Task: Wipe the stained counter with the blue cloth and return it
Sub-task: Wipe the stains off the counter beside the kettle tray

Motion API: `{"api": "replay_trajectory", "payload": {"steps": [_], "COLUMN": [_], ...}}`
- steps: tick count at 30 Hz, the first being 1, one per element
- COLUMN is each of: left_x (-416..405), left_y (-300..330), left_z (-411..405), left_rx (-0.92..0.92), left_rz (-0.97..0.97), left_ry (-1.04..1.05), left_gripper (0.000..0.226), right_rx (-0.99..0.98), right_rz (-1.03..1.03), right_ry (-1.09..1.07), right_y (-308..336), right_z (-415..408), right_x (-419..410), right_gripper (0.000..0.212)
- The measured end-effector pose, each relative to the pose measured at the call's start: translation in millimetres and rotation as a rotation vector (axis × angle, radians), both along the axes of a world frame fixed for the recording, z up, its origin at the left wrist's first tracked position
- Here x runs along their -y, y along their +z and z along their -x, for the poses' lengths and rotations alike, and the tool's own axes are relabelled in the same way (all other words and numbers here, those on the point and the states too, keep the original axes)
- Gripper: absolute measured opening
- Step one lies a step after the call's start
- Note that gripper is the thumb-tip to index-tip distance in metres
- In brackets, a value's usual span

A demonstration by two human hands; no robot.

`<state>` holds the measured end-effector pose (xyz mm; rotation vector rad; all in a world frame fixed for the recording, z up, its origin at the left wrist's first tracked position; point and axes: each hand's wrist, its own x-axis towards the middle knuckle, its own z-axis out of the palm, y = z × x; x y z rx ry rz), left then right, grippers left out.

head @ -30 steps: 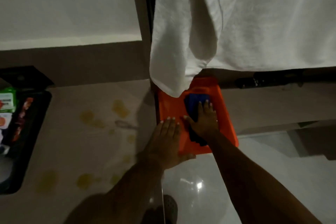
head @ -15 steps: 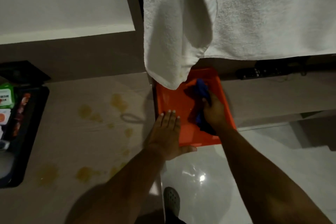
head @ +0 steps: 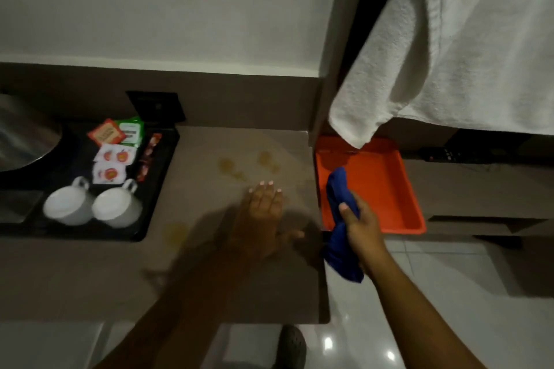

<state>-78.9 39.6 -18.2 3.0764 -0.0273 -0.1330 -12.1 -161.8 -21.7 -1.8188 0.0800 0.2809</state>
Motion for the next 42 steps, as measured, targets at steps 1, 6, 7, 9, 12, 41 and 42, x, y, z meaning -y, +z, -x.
{"api": "replay_trajectory", "payload": {"steps": [1,6,7,9,12,41,42], "left_x": [-14.4,-78.0,-87.9,-105.5,-131.3,-241.8,-241.4], "left_y": [1.3,-13.1,-19.5,-36.7,-57.4,-73.7,-73.1], "left_z": [18.4,111.6,131.1,169.8,206.8,216.0,215.4], "left_rx": [0.045,0.036,0.045,0.063,0.055,0.088,0.095], "left_rz": [0.027,0.166,0.192,0.224,0.238,0.124,0.126], "left_ry": [0.044,0.251,0.285,0.362,0.571,0.938,0.940], "left_gripper": [0.104,0.100,0.099,0.097,0.095,0.076,0.078], "right_rx": [0.043,0.228,0.251,0.272,0.297,0.413,0.342], "right_rz": [0.086,0.687,0.812,0.922,1.044,1.084,1.108], "right_ry": [0.056,0.419,0.451,0.474,0.473,0.540,0.407], "right_y": [-4.4,-37.2,-40.1,-42.4,-47.1,-50.5,-50.7], "right_z": [17.3,65.9,66.0,61.9,56.0,49.2,51.8], "right_x": [-13.5,-56.4,-60.5,-65.9,-74.5,-108.0,-130.9], "right_gripper": [0.048,0.058,0.062,0.067,0.065,0.057,0.057]}}
